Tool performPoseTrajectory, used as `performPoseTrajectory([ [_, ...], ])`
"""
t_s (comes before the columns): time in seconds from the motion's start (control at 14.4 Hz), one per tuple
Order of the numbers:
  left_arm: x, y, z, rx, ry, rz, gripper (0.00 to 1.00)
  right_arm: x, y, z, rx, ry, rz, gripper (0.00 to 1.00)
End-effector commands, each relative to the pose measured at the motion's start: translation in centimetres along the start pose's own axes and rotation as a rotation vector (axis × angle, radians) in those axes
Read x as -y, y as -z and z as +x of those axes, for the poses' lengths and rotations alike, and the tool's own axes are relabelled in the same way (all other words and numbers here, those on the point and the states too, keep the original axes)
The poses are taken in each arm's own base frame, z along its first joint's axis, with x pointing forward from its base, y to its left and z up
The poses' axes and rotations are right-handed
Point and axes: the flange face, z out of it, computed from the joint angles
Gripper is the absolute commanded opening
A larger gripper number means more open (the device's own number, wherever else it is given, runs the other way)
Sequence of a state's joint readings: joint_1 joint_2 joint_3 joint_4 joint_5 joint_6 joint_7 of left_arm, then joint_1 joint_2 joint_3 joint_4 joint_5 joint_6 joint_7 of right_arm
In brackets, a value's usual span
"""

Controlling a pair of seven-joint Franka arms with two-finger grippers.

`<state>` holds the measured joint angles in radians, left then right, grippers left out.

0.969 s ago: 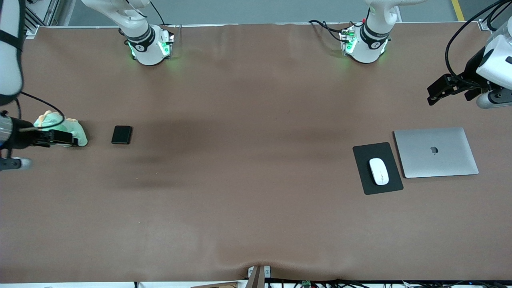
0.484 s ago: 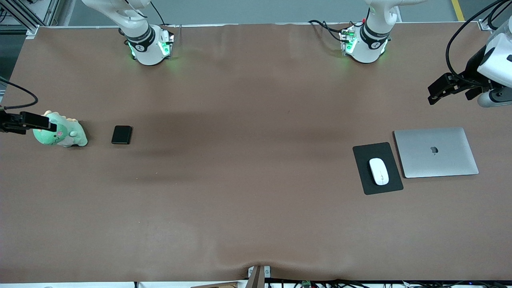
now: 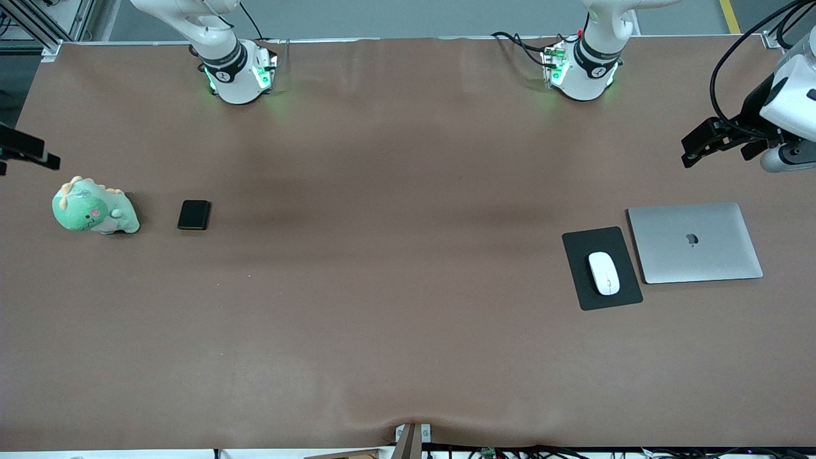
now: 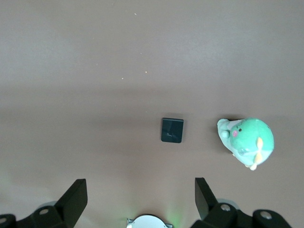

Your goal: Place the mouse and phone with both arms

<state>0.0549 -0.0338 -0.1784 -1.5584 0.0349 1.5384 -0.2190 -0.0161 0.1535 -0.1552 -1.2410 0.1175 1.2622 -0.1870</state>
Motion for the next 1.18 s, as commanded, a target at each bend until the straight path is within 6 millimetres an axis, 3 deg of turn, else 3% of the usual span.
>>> performPoseTrajectory([
  [0.0, 0.0, 0.1, -0.1, -0.003, 0.007, -0.009, 1.00, 0.7, 1.0, -2.2, -0.001, 0.003, -0.028, 1.00],
  [0.48, -0.1, 0.4, -0.4, -0.004, 0.003, -0.009, 1.00, -0.1, -1.0, -6.4, -0.032, -0.007, -0.014, 1.00],
  [0.9, 0.1, 1.3, -0.4, -0.019, -0.009, -0.020, 1.00, -1.8, -1.3, -6.8, -0.014, -0.056, -0.034, 1.00],
  [1.11, -0.3, 0.1, 0.7, 0.001, -0.016, -0.023, 1.00, -1.3, -1.3, -6.5, -0.013, -0.070, -0.048, 1.00],
])
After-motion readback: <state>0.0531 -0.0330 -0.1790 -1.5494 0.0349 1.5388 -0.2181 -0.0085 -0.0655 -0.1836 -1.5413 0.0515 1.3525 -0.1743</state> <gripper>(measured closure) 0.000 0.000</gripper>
